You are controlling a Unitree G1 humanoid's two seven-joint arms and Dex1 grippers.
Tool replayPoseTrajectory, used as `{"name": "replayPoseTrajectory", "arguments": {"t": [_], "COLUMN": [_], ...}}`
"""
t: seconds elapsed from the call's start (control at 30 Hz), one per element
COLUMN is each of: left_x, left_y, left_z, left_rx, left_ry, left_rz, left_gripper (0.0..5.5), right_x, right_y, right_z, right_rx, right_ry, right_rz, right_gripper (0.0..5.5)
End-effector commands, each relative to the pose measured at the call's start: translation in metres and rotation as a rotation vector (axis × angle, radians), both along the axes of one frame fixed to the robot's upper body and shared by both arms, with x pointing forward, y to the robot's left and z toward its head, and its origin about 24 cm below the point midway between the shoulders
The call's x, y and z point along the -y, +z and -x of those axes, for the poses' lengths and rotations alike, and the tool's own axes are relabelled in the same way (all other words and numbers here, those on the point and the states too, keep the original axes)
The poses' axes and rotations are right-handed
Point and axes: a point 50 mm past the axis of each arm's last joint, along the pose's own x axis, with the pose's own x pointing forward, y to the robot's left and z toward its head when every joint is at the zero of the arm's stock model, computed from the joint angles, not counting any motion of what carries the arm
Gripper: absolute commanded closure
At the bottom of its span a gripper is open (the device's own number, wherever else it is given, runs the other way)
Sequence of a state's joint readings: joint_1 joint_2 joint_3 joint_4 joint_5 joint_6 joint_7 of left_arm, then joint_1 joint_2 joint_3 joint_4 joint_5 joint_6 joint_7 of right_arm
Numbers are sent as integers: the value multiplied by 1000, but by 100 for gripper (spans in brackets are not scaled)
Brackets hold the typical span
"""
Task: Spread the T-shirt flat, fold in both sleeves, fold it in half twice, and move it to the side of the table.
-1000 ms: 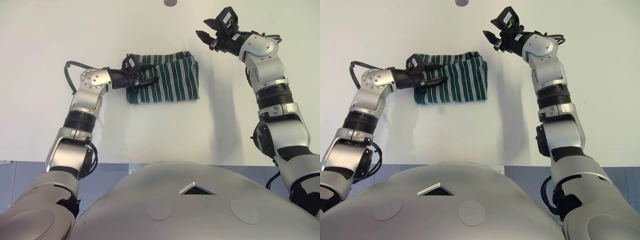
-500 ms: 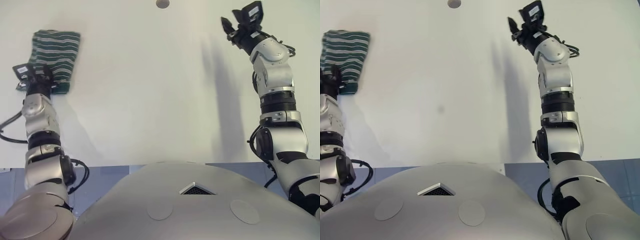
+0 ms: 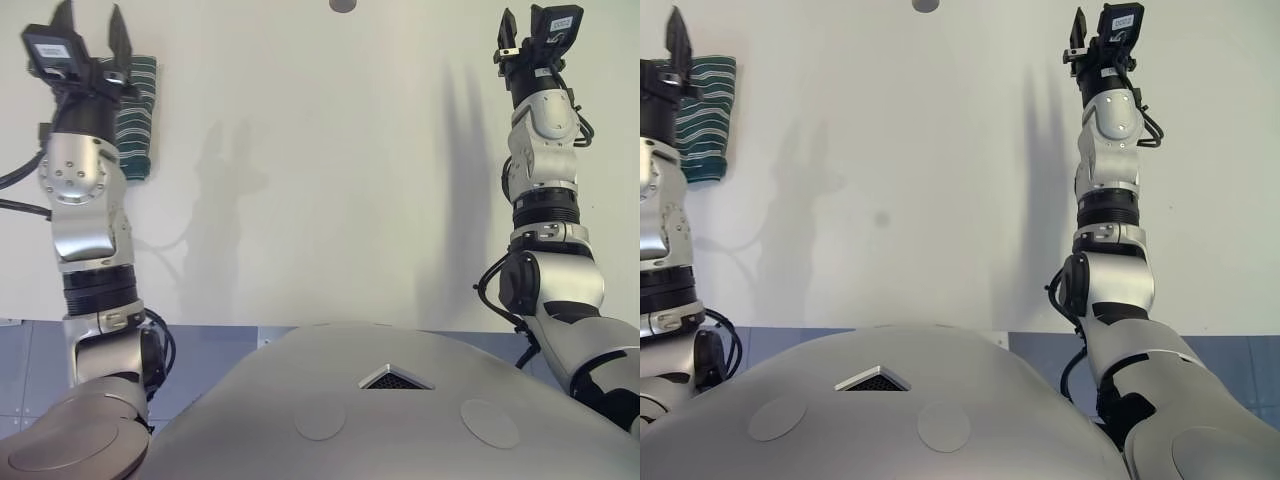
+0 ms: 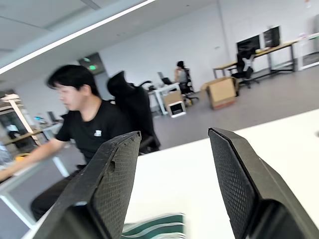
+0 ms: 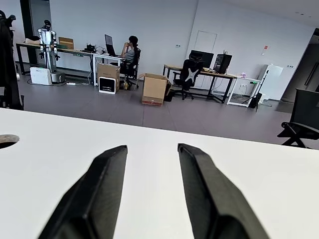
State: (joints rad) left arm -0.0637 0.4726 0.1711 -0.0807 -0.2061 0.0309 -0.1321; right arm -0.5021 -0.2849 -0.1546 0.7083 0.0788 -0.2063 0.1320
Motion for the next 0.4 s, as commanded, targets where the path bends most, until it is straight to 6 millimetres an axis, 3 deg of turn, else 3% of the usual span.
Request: {"name": "replayPoseTrajectory", "arguments": {"t": [0.03,0.4], "left_x": [6,15], "left_y": [-8,-9], "left_z": [0,-3], "left_rx": [-65,-72], "left_ry": [-26,-36], "left_rz": [16,25], "left_gripper": [299,299], "right_x": [0,-18], "right_y": [1,2], "right_z": [-3,-2], "right_rx": [22,66], "right_ry": [-27,90], "right_rz": [-18,-103], "right_gripper": [360,360]}}
